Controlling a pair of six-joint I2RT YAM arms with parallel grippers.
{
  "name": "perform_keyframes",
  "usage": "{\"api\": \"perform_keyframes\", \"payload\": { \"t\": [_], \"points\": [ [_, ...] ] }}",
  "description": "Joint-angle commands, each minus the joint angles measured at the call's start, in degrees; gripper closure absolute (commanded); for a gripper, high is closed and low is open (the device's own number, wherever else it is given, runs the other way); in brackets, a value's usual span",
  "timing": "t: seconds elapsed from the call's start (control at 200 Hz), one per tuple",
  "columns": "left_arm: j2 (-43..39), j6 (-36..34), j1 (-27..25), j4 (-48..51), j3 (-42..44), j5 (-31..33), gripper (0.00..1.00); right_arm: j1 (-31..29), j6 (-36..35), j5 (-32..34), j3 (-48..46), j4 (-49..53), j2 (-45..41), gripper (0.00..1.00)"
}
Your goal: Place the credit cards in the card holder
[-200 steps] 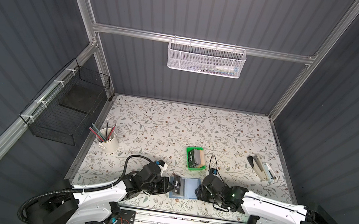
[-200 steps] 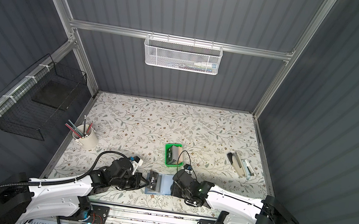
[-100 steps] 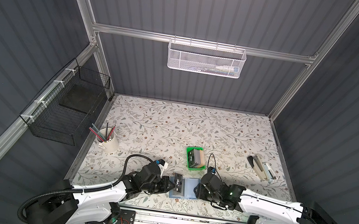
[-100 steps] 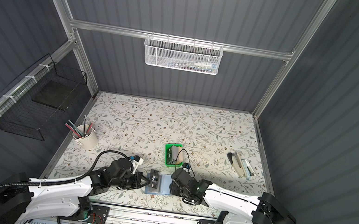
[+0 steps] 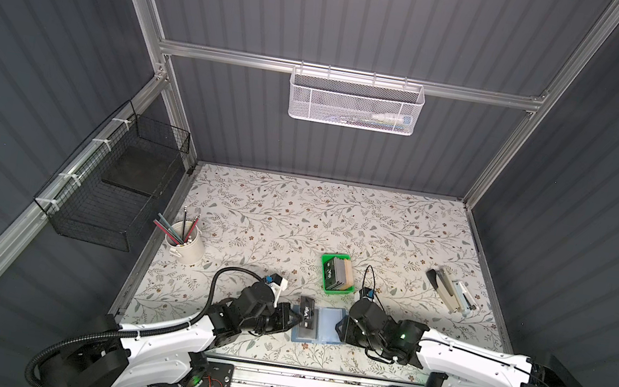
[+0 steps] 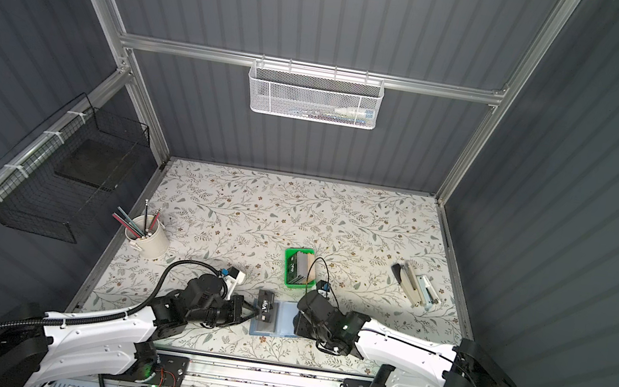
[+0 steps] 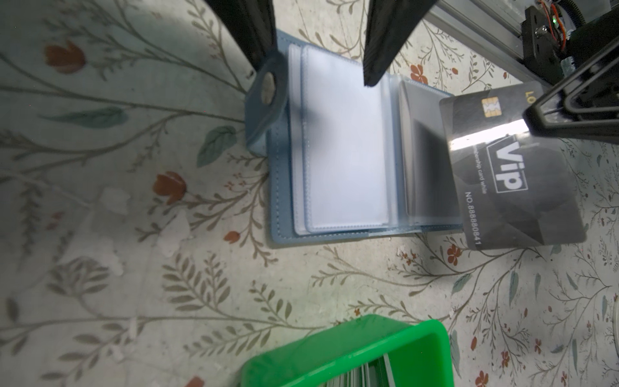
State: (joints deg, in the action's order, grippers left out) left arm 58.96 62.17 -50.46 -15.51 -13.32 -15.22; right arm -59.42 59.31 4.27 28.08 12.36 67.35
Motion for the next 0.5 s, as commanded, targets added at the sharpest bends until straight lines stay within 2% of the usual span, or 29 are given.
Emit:
{"api": "perform_keyframes", "payload": {
  "t": [0.0,0.495],
  "points": [
    [-0.8,1.2,-0.6,-1.4,0.9,0.9,1.00,-0.4,0.5,-0.1,-0.9,1.4,-0.4,0.57],
    [1.7,3.7,-2.0,-5.7,2.3,2.1,1.00,-0.5,1.1,-0.6,-1.4,-0.2,2.0,0.61]
  ]
}}
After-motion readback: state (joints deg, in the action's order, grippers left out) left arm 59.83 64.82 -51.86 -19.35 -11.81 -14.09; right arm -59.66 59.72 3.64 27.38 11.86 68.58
